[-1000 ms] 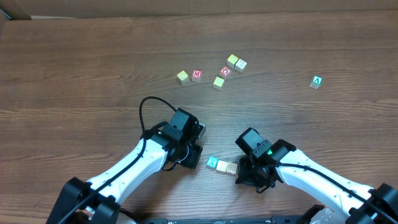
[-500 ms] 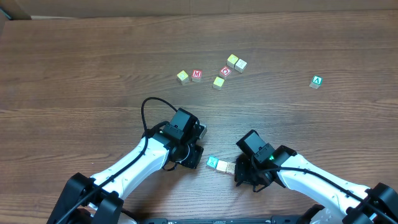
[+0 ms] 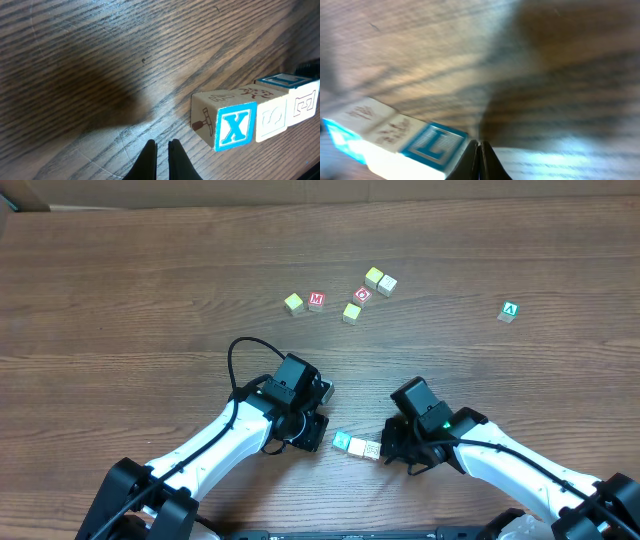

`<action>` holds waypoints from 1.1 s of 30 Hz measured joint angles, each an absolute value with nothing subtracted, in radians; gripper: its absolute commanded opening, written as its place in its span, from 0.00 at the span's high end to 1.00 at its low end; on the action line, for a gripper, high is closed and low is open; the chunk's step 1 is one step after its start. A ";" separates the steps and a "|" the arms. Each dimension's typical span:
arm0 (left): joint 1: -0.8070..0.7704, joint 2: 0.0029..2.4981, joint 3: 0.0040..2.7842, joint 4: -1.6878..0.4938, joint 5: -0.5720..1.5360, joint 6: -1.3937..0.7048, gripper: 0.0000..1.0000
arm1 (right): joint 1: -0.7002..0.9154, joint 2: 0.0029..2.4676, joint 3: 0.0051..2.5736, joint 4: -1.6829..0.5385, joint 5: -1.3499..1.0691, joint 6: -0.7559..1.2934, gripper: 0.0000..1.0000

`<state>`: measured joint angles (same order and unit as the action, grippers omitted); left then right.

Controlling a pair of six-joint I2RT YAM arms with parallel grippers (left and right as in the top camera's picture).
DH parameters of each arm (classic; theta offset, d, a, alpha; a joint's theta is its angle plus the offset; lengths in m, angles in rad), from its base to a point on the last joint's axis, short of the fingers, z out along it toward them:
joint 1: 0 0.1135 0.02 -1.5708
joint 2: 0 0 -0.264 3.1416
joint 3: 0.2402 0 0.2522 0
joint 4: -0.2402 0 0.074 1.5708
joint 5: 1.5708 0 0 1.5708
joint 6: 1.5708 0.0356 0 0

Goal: Flip 3 blocks

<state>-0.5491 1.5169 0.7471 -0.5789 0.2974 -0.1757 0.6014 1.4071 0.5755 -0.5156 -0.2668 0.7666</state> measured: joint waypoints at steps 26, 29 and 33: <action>-0.569 1.609 0.749 -0.582 0.327 -0.176 0.96 | 0.597 1.407 0.575 -0.522 -0.334 0.811 0.96; -0.569 1.624 0.759 -0.565 0.339 -0.176 0.96 | 0.598 1.407 0.575 -0.524 -0.335 0.811 0.96; -0.569 1.631 0.761 -0.535 0.349 -0.176 0.96 | 0.597 1.407 0.575 -0.528 -0.336 0.812 0.96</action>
<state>-0.5690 1.6310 0.7612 -0.5354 0.3492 -0.1757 0.5972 1.4071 0.5755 -0.5278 -0.3359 0.8120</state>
